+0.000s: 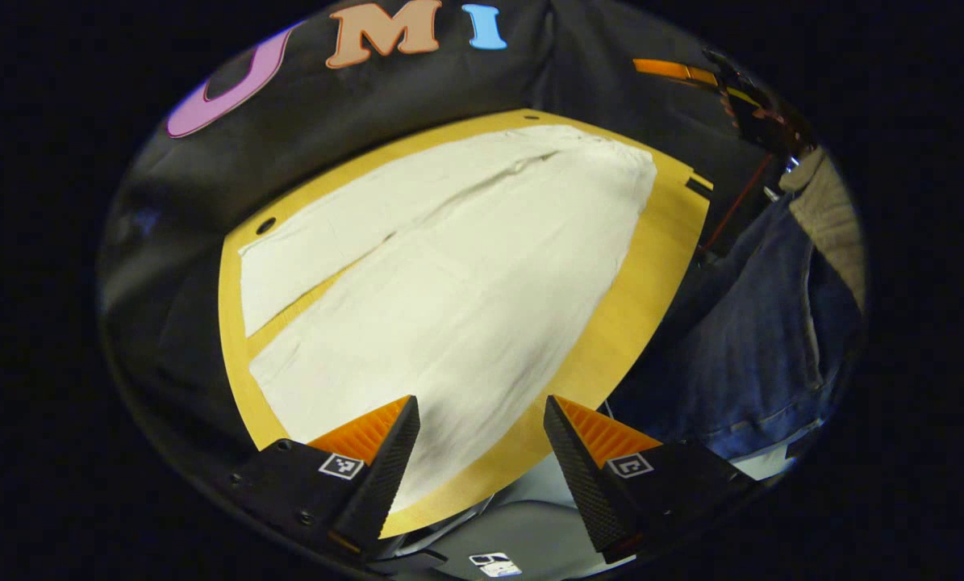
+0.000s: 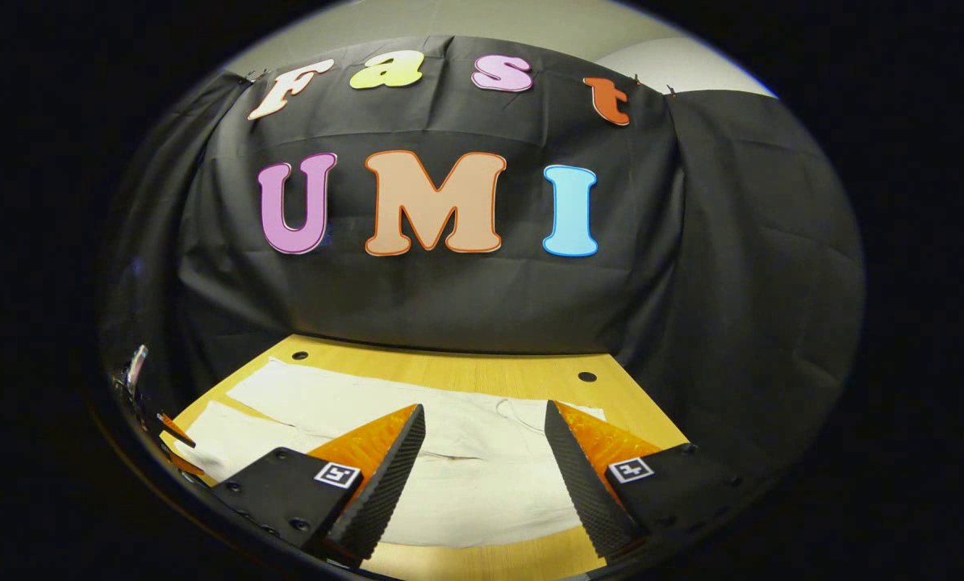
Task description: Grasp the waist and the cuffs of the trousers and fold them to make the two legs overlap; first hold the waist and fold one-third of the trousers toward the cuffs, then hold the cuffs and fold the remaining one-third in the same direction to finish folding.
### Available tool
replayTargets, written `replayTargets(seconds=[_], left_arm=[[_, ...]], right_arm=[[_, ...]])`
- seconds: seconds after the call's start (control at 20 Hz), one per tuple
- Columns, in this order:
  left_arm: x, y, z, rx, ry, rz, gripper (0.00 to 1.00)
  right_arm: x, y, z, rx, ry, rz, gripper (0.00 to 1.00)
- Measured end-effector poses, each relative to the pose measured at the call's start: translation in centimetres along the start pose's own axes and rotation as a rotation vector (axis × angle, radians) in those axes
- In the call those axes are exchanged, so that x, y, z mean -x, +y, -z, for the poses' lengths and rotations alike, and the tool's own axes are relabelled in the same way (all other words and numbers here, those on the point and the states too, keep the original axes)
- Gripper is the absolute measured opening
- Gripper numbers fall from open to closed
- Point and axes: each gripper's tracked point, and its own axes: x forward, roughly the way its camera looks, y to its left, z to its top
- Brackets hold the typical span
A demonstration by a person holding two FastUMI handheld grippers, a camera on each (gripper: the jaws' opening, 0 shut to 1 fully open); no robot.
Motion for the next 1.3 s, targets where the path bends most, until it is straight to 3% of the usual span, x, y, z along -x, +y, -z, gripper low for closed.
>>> replayTargets(seconds=[0.35,0.8,0.9,1.0,1.05,1.1,1.3], left_arm=[[-2.1,1.8,5.2,-0.066,0.193,0.045,0.89],[-2.9,2.5,5.6,-0.121,0.281,0.084,0.78],[-2.9,2.7,5.6,-0.14,0.311,0.086,0.7],[-3.0,3.1,5.4,-0.138,0.333,0.084,0.55],[-3.0,3.4,5.5,-0.141,0.353,0.083,0.42],[-3.1,3.6,5.3,-0.146,0.366,0.085,0.39],[-3.3,4.5,5.2,-0.174,0.415,0.084,0.11]], right_arm=[[0.6,-0.9,0.9,0.021,0.023,0.028,0.98],[0.2,-3.1,1.8,0.007,0.039,0.074,0.98],[0.0,-3.3,1.8,0.009,0.041,0.069,0.98],[-0.2,-3.6,2.1,0.009,0.047,0.061,0.98],[-0.4,-3.7,2.2,0.01,0.051,0.056,0.98],[-0.7,-4.0,2.5,0.011,0.056,0.051,0.98],[-1.3,-4.9,3.7,0.058,0.092,0.02,0.98]])
